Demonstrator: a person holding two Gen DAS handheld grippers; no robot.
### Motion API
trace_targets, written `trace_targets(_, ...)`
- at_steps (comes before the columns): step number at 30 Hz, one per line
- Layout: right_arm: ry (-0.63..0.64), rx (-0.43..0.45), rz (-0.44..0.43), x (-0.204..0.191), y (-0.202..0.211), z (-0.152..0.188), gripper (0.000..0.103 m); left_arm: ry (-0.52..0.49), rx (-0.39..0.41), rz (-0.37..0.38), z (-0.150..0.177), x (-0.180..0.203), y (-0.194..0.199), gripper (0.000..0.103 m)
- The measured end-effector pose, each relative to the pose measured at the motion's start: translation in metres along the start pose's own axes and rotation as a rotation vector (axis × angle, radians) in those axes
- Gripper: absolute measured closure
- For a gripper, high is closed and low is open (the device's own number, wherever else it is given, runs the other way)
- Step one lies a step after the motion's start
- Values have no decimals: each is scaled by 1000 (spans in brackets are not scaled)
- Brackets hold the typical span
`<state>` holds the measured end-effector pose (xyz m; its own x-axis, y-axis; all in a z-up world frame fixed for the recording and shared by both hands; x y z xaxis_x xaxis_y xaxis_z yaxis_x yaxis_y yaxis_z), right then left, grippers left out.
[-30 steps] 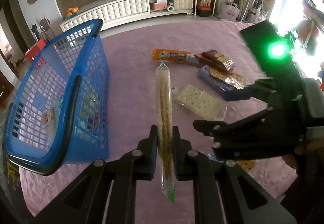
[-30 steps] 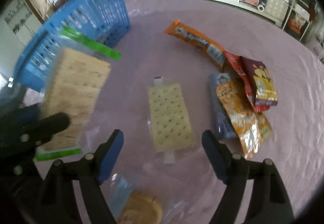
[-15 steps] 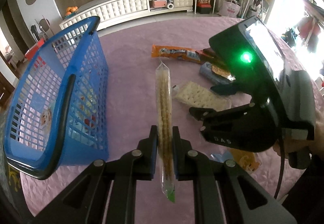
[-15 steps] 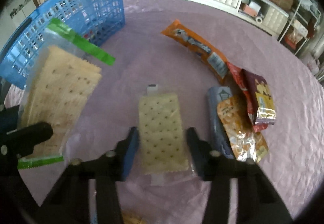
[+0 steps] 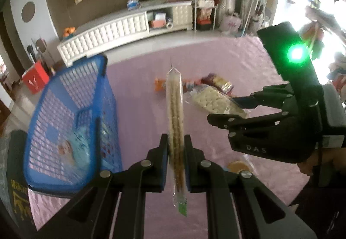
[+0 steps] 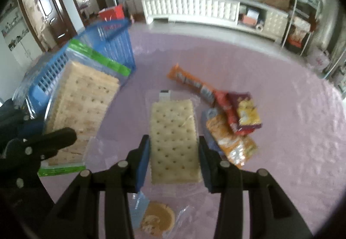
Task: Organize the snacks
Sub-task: 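Hold the cracker stick with the left tool while the right tool grasps a cracker pack, then carry both held cracker packs over the blue basket and release them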
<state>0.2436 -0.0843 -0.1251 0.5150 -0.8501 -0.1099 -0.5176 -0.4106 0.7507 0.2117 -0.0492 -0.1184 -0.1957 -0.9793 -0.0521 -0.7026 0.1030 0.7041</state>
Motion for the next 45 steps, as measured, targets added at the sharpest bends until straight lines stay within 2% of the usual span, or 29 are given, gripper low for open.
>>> trace_targets(7, -3, 134, 17, -28, 62, -38, 56, -23, 111, -11, -23, -17, 52, 92)
trace_targets(11, 16, 206, -2, -54, 83, -58, 56, -27, 160, -56, -31, -40, 84, 92)
trace_targets(15, 68, 247, -29, -80, 89, -79, 56, -14, 185, -82, -45, -69, 105, 92)
trace_targets(23, 137, 262, -60, -114, 65, -104, 56, 5, 214, -149, -48, -126, 132, 92)
trace_targets(28, 177, 261, -92, -141, 56, -111, 56, 15, 201, -167, -42, -157, 130, 92)
trace_targets(33, 211, 237, -76, -158, 43, -118, 56, 57, 170, -142, -39, -186, 112, 92)
trace_targets(39, 181, 179, -67, -164, 14, -129, 56, 56, 133, -113, -38, -207, 80, 92)
trace_targets(42, 169, 154, -31, -166, -3, -131, 56, 98, 112, -73, -39, -216, 60, 92)
trace_targets(45, 141, 121, -28, -165, -21, -133, 56, 101, 93, -66, -38, -219, 44, 92)
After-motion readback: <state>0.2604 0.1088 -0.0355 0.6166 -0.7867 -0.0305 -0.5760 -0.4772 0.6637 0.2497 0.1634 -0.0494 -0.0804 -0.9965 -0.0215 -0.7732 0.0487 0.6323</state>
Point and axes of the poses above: each gripper's, at about its wrist camera, not at the fingertips, and y roughly against the way its jaws point, x to its right, z to its underside, the point moved 4 cm from there along -y, roughly the way its jaws point, and after that the axes turned 7 degrees about x, right-handed, at the moved point
